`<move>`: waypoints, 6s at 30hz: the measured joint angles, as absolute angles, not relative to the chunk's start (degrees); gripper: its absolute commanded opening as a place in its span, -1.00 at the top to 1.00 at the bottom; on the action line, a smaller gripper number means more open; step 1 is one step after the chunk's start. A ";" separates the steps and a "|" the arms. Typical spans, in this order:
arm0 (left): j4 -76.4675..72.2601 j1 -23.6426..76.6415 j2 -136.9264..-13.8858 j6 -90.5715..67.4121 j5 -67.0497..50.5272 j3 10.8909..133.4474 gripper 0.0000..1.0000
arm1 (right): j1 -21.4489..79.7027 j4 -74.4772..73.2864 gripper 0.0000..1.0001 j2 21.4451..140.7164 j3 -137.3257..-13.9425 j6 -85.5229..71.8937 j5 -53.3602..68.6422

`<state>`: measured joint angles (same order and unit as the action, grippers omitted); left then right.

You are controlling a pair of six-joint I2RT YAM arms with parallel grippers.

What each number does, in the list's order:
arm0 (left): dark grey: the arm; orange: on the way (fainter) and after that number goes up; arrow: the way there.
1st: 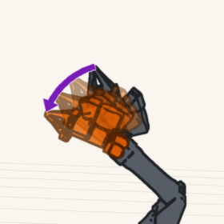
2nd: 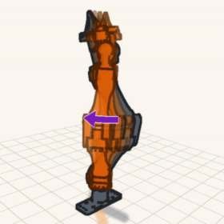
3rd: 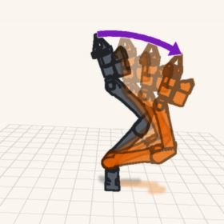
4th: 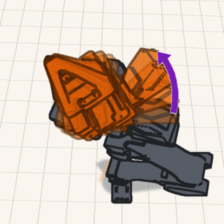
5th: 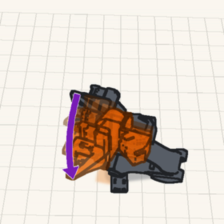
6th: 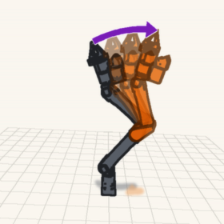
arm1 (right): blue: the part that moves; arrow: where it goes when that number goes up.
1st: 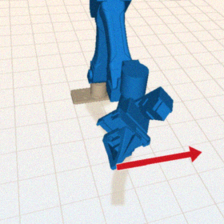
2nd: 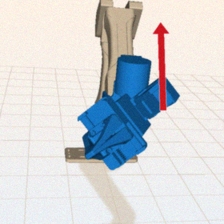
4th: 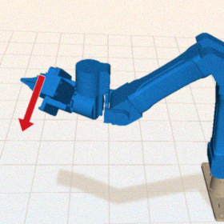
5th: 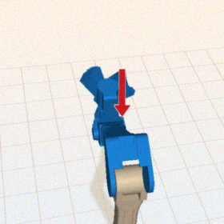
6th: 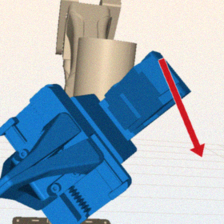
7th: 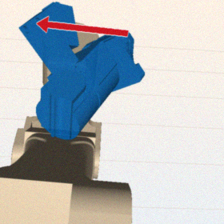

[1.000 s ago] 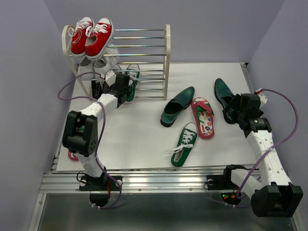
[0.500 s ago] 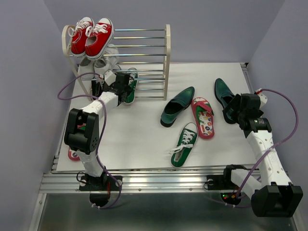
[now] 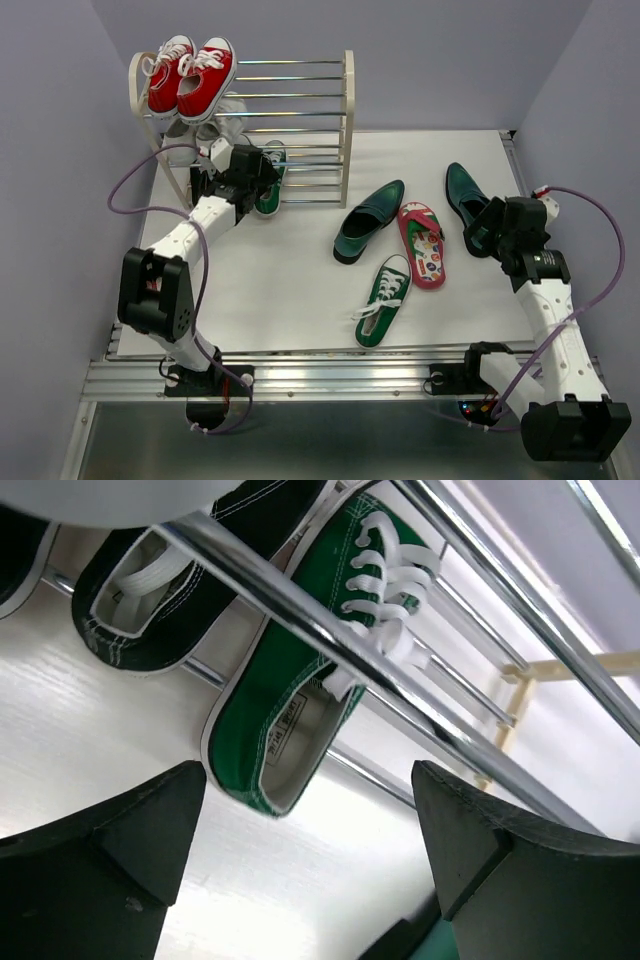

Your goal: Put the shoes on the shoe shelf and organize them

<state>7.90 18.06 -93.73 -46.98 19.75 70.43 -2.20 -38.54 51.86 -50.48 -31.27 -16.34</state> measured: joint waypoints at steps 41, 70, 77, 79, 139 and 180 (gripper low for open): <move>28.03 23.81 -55.61 -39.86 16.45 50.33 -0.98 | 67.57 -59.53 -1.00 77.19 -56.80 -77.97 -21.26; 26.79 23.81 -53.43 -39.83 15.00 49.10 -0.98 | 68.01 -57.43 -0.86 75.66 -52.03 -83.72 -20.73; 26.79 23.81 -53.43 -39.81 15.00 49.10 -0.98 | 68.01 -59.81 -0.86 71.53 -52.45 -83.85 -20.86; 26.76 23.81 -53.43 -39.81 15.00 49.10 -0.98 | 68.01 -59.70 -0.86 70.17 -51.55 -83.83 -20.45; 26.89 23.81 -54.72 -39.64 16.10 49.08 -0.98 | 73.21 -60.80 0.99 89.30 -76.49 -51.16 -18.85; 28.75 23.79 -52.53 -41.82 19.66 47.31 -0.98 | 47.33 -45.74 0.99 120.66 -109.36 -44.66 -27.97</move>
